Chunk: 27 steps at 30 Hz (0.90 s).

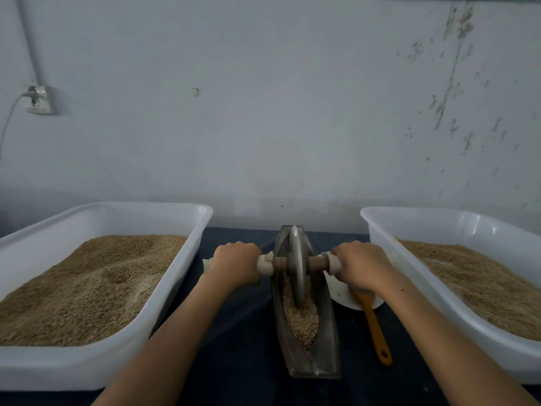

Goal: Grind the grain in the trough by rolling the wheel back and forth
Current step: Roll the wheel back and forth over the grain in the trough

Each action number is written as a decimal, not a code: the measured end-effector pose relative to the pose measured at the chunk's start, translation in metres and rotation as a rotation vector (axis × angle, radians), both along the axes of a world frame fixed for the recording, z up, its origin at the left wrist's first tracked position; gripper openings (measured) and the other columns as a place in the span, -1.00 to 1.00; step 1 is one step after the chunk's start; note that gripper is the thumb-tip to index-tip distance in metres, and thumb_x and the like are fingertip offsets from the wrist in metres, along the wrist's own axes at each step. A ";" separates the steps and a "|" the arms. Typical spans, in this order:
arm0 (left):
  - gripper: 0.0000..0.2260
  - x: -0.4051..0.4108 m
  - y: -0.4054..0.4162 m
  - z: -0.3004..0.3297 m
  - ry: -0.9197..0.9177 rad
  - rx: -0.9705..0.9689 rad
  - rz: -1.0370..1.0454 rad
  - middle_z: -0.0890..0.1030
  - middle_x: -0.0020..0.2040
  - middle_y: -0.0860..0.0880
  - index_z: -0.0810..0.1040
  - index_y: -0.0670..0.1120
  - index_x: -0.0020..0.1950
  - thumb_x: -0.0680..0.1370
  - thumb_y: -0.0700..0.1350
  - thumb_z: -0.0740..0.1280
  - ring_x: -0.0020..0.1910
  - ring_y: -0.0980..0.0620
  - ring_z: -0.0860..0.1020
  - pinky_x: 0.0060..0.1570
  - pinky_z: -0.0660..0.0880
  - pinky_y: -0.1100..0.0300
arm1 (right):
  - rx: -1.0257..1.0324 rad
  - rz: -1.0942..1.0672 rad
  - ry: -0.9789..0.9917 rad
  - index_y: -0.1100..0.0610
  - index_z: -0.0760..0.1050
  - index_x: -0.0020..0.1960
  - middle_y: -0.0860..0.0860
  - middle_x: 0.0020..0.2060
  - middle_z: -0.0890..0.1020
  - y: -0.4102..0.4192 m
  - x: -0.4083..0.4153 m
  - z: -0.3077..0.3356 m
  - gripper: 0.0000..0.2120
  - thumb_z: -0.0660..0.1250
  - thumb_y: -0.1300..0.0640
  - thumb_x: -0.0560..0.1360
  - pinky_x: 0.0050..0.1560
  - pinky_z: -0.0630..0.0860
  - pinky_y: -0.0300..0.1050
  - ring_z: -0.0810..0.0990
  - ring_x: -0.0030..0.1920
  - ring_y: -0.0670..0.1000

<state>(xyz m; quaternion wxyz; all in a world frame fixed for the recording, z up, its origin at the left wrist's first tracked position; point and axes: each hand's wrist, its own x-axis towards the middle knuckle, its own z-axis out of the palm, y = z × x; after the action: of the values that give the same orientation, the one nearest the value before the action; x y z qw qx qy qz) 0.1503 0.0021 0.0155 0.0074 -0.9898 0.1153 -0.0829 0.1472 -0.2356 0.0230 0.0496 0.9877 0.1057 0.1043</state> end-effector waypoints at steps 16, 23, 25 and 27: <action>-0.81 0.001 0.000 0.004 0.063 -0.020 0.012 0.53 -0.19 0.06 0.54 0.00 -0.01 0.43 0.01 0.40 -0.18 0.05 0.50 -0.17 0.39 0.16 | 0.006 0.009 0.097 -0.05 0.47 -0.08 -0.07 -0.18 0.57 0.002 -0.006 0.009 -0.96 0.32 0.02 0.52 -0.21 0.37 -0.20 0.53 -0.20 -0.06; -0.88 0.003 -0.002 -0.006 -0.141 -0.030 0.012 0.55 -0.15 0.06 0.42 0.04 -0.13 0.47 0.02 0.34 -0.23 0.07 0.45 -0.21 0.34 0.16 | 0.087 0.041 -0.160 -0.09 0.38 -0.16 -0.10 -0.20 0.56 0.000 -0.001 -0.008 -0.88 0.26 0.05 0.54 -0.10 0.43 -0.15 0.54 -0.18 -0.05; -0.88 0.003 -0.002 -0.005 -0.106 -0.019 0.013 0.54 -0.16 0.06 0.45 0.03 -0.10 0.47 0.01 0.35 -0.22 0.07 0.46 -0.20 0.36 0.17 | 0.071 0.034 -0.133 -0.08 0.39 -0.17 -0.10 -0.20 0.57 -0.001 -0.001 -0.006 -0.89 0.26 0.05 0.53 -0.12 0.45 -0.14 0.54 -0.18 -0.05; -0.84 0.003 -0.001 -0.002 -0.022 -0.009 0.014 0.55 -0.15 0.05 0.50 0.01 -0.03 0.44 0.00 0.39 -0.19 0.06 0.48 -0.17 0.39 0.16 | 0.040 0.020 -0.048 -0.09 0.38 -0.20 -0.09 -0.23 0.56 -0.001 -0.001 -0.002 -0.87 0.29 0.06 0.51 -0.19 0.42 -0.17 0.52 -0.23 -0.06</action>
<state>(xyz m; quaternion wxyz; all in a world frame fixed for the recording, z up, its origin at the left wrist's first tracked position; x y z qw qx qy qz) 0.1538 0.0009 0.0139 0.0046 -0.9897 0.1078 -0.0942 0.1466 -0.2369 0.0206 0.0313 0.9846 0.1122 0.1304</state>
